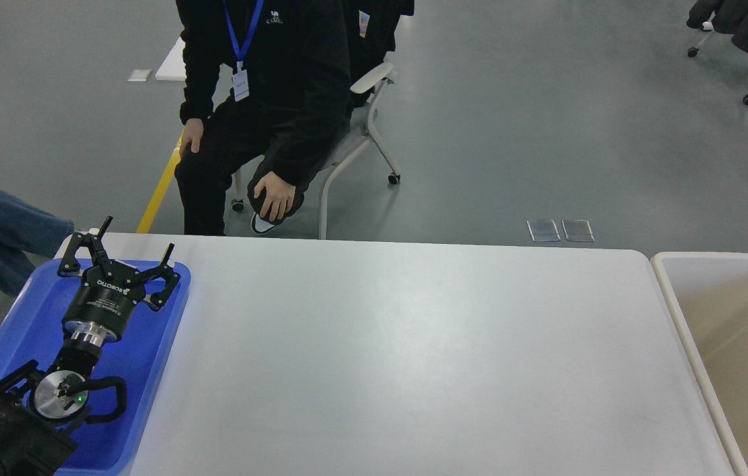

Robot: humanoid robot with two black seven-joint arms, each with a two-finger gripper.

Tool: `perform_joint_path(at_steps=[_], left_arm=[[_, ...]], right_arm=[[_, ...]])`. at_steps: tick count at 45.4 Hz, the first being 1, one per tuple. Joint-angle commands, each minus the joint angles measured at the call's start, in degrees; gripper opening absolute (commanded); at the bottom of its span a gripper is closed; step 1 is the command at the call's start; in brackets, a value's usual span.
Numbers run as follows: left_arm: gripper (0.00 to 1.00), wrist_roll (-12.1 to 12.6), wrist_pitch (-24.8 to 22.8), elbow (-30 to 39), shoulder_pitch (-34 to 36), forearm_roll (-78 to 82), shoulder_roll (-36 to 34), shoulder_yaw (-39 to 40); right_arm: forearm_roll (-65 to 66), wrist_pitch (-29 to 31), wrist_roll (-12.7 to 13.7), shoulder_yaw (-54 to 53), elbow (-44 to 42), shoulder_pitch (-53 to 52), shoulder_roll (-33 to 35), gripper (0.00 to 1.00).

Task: Tidy desktop

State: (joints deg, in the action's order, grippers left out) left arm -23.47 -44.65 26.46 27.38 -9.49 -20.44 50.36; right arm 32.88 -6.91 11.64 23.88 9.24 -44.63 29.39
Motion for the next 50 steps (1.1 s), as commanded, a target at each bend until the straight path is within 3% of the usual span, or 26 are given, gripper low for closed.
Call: perform_joint_path(at_steps=[1, 5, 11, 15, 20, 29, 36, 39, 45, 50], left_arm=[[0.99, 0.0, 0.0, 0.0, 0.04, 0.0, 0.05, 0.0], [0.99, 0.0, 0.0, 0.0, 0.04, 0.0, 0.05, 0.0], [0.99, 0.0, 0.0, 0.0, 0.04, 0.0, 0.05, 0.0], [0.99, 0.0, 0.0, 0.0, 0.04, 0.0, -0.03, 0.0], [0.99, 0.0, 0.0, 0.0, 0.04, 0.0, 0.05, 0.0], [0.99, 0.0, 0.0, 0.0, -0.04, 0.0, 0.05, 0.0], [0.99, 0.0, 0.0, 0.0, -0.04, 0.0, -0.04, 0.0], [0.99, 0.0, 0.0, 0.0, -0.04, 0.0, -0.03, 0.0], [0.99, 0.0, 0.0, 0.0, -0.04, 0.0, 0.05, 0.0], [0.99, 0.0, 0.0, -0.01, -0.04, 0.0, -0.04, 0.0]], right_arm=[[-0.01, 0.05, 0.05, -2.43, 6.04, -3.71, 4.71, 1.0], [-0.45, -0.21, 0.05, -5.76, 8.95, -5.73, 6.64, 1.0], [-2.21, -0.12, 0.05, -19.28, 12.2, -5.64, 8.49, 1.0], [-2.12, 0.05, -0.04, -33.66, 13.16, -4.33, 7.36, 1.0], [-1.94, 0.23, 0.05, -41.45, 15.19, -2.05, 5.86, 1.0], [-2.38, 0.93, -0.39, -52.25, 26.35, 1.83, 6.38, 1.0], [-2.47, 1.11, -1.1, -69.04, 31.62, 5.07, 4.37, 1.0], [-2.47, 1.11, -3.2, -74.14, 35.31, 8.14, 3.13, 1.0], [-2.38, 1.2, -10.49, -78.98, 36.99, 10.97, -2.22, 1.0], [-2.47, 1.37, -19.97, -79.51, 37.52, 13.07, -5.91, 1.0]])
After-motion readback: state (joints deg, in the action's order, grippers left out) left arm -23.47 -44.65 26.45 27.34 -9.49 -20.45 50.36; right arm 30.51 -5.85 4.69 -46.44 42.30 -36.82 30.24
